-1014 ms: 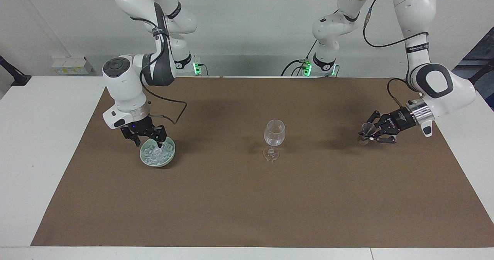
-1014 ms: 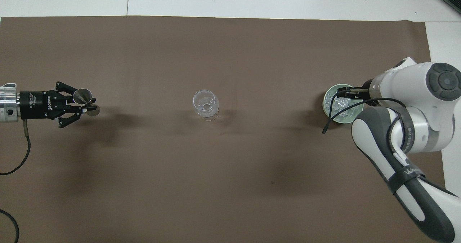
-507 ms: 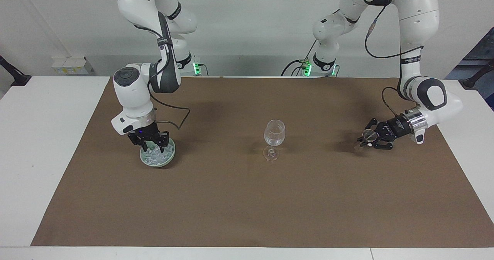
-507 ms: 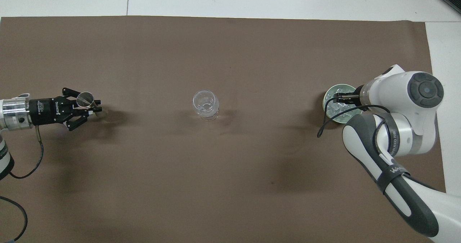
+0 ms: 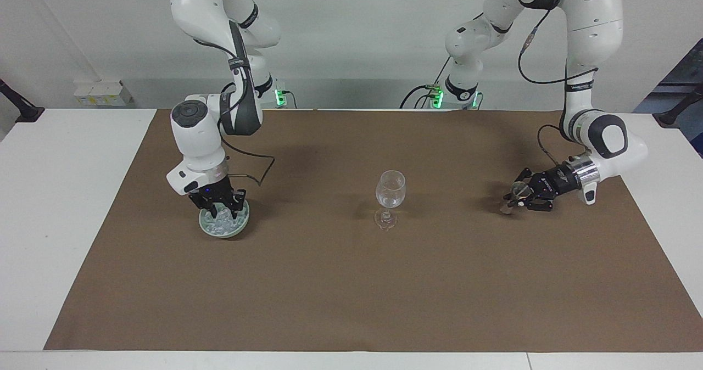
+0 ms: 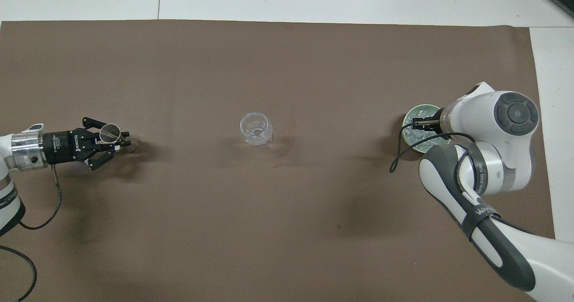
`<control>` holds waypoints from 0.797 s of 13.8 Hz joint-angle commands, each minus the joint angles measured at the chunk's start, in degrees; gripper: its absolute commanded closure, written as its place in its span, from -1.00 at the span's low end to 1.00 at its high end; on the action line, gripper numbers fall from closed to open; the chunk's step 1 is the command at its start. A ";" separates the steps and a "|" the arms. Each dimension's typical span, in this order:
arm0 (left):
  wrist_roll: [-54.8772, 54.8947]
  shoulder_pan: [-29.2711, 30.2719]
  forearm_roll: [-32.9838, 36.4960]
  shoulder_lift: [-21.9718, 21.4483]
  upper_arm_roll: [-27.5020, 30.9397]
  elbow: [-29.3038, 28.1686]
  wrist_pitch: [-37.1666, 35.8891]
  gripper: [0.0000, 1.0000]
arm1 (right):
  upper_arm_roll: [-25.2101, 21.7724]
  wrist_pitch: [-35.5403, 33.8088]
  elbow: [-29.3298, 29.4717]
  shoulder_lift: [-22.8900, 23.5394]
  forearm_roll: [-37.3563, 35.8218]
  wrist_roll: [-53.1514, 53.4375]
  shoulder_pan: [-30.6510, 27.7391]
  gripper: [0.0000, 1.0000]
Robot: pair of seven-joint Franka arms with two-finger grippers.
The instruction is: Pour wine and add ice with both arms
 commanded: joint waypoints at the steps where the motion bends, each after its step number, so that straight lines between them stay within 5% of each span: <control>1: 2.55 1.11 -1.60 -0.46 -0.50 -1.46 -0.38 1.00 | 0.10 0.94 -0.74 -0.26 -1.28 2.22 -0.17 0.83; 2: 4.03 0.77 -1.60 -0.46 -0.41 -1.46 -0.29 1.00 | 0.10 0.76 -0.74 -0.35 -1.28 2.92 -0.09 1.00; 8: 5.36 0.15 -1.43 -0.37 -0.32 -2.34 2.60 0.96 | 0.10 -4.67 1.80 -4.65 -1.19 3.46 -0.17 1.00; 11: 6.06 -0.29 -1.43 -0.37 -0.32 -2.61 3.40 0.60 | 0.18 -8.81 4.53 -7.55 -1.02 3.81 -0.17 1.00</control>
